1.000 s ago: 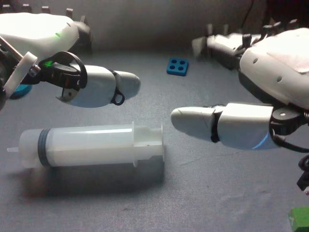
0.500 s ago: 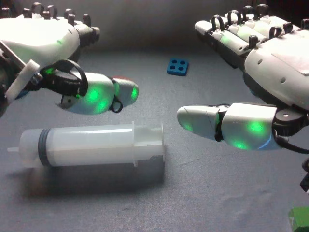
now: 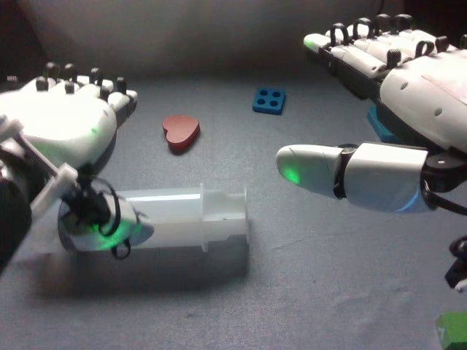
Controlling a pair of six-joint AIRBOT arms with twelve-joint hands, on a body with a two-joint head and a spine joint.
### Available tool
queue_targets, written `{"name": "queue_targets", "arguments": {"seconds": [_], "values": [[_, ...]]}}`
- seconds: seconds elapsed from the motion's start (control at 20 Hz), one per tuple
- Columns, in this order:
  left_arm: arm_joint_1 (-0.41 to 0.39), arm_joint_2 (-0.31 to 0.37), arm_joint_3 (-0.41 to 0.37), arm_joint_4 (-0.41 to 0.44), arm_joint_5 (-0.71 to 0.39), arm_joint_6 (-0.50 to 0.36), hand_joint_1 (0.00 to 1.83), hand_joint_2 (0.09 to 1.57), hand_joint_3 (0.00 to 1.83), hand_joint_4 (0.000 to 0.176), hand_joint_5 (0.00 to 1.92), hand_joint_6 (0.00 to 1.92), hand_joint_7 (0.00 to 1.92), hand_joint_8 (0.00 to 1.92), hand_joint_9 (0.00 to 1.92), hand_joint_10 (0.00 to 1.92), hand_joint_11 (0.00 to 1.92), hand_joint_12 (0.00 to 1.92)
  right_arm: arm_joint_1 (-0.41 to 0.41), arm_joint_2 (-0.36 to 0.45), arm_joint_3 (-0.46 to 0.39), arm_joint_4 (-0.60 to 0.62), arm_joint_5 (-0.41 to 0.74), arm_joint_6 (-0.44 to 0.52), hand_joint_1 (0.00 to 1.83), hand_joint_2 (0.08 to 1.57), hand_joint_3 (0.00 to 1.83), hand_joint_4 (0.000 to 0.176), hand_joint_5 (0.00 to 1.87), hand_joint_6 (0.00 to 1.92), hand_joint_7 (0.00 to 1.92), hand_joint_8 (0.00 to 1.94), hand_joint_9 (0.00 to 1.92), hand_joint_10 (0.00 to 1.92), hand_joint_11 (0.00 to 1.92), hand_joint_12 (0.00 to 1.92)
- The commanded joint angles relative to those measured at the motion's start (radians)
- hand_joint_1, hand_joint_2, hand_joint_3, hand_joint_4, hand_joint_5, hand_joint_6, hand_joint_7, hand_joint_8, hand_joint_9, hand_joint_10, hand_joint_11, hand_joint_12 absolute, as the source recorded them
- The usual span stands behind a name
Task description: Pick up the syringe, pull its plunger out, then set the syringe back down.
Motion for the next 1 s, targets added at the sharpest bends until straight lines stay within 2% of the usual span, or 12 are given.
{"name": "queue_targets", "arguments": {"seconds": [0.0,0.05,0.15,0.35,0.5,0.6,0.9,0.95], "values": [[0.016,-0.014,0.004,0.098,-0.061,-0.04,0.82,0.97,0.01,0.0,0.08,0.0,0.03,0.0,0.02,0.0,0.0,0.24,0.001,0.0,0.005,-0.078,0.063,0.037,0.04,1.02,0.0,0.0,0.07,0.01,0.07,0.0,0.05,0.0,0.0,0.41],[0.062,-0.046,0.012,0.122,-0.095,-0.102,0.81,0.98,0.01,0.0,0.08,0.0,0.03,0.0,0.01,0.0,0.0,0.21,-0.008,0.001,0.015,-0.1,0.066,0.075,0.04,1.03,0.0,0.0,0.06,0.0,0.06,0.0,0.04,0.0,0.0,0.4],[0.117,-0.111,0.032,0.147,-0.155,-0.161,0.78,1.02,0.02,0.0,0.09,0.0,0.04,0.0,0.01,0.0,0.0,0.21,-0.02,0.003,0.025,-0.136,0.071,0.134,0.04,1.03,0.0,0.0,0.05,0.0,0.04,0.0,0.03,0.0,0.0,0.35],[0.16,-0.23,0.091,0.173,-0.21,-0.174,0.75,1.04,0.01,0.0,0.08,0.0,0.03,0.0,0.0,0.0,0.0,0.22,-0.035,0.014,0.027,-0.253,0.074,0.263,0.06,1.03,0.0,0.0,0.08,0.0,0.08,0.0,0.06,0.0,0.0,0.48],[0.183,-0.288,0.13,0.18,-0.232,-0.177,0.78,1.03,0.0,0.0,0.11,0.0,0.04,0.0,0.01,0.0,0.0,0.26,-0.036,0.013,0.027,-0.255,0.089,0.268,0.06,1.03,0.0,0.0,0.09,0.01,0.09,0.01,0.07,0.0,0.0,0.42],[0.218,-0.304,0.141,0.217,-0.262,-0.222,0.77,1.03,0.0,0.0,0.08,0.0,0.03,0.0,0.0,0.0,0.0,0.22,-0.039,0.013,0.027,-0.255,0.09,0.268,0.04,1.03,0.0,0.0,0.06,0.0,0.06,0.0,0.05,0.0,0.0,0.4],[0.287,-0.323,0.187,0.236,-0.274,-0.253,0.76,1.03,0.0,0.0,0.08,0.0,0.03,0.0,0.01,0.0,0.0,0.24,-0.044,0.011,0.027,-0.257,0.097,0.268,0.03,1.04,0.0,0.0,0.05,0.0,0.05,0.0,0.03,0.0,0.0,0.33],[0.294,-0.327,0.197,0.239,-0.274,-0.254,0.75,1.03,0.0,0.0,0.07,0.0,0.03,0.0,0.0,0.0,0.0,0.24,-0.044,0.01,0.027,-0.257,0.099,0.268,0.03,1.04,0.0,0.0,0.07,0.01,0.07,0.01,0.05,0.01,0.0,0.37]]}}
